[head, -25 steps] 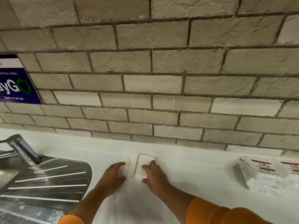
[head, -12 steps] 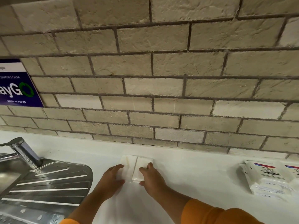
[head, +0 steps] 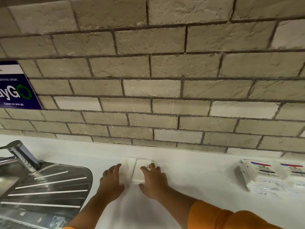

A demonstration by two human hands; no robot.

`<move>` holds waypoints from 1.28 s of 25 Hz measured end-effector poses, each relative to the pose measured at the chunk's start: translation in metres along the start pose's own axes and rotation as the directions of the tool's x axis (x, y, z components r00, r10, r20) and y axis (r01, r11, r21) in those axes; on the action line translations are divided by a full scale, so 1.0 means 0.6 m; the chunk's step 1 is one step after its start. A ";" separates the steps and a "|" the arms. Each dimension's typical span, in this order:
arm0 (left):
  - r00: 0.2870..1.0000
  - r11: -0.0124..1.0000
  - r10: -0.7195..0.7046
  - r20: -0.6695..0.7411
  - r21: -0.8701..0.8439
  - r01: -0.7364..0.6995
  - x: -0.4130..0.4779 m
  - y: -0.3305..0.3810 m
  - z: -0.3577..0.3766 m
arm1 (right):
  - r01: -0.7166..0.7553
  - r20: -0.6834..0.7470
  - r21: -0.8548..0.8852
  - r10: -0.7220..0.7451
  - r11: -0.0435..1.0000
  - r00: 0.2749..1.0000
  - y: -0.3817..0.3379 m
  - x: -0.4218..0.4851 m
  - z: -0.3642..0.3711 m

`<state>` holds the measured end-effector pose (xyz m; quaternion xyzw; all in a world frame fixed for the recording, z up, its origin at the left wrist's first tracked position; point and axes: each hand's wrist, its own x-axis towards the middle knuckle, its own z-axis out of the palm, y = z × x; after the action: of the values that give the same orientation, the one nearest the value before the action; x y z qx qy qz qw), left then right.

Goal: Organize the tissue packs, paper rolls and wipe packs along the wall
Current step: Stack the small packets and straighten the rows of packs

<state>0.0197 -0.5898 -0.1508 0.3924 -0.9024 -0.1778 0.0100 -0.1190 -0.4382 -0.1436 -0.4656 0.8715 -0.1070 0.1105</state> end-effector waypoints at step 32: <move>0.813 0.456 0.021 0.581 -0.730 0.510 -0.188 0.744 0.192 | -0.033 0.385 0.898 0.748 -0.438 0.540 0.673 -0.423 -0.201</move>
<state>-0.2350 -0.1926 -0.0983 0.4017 -0.5864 -0.7006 -0.0626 -0.3347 0.0033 -0.1217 0.2489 0.5516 -0.7620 0.2305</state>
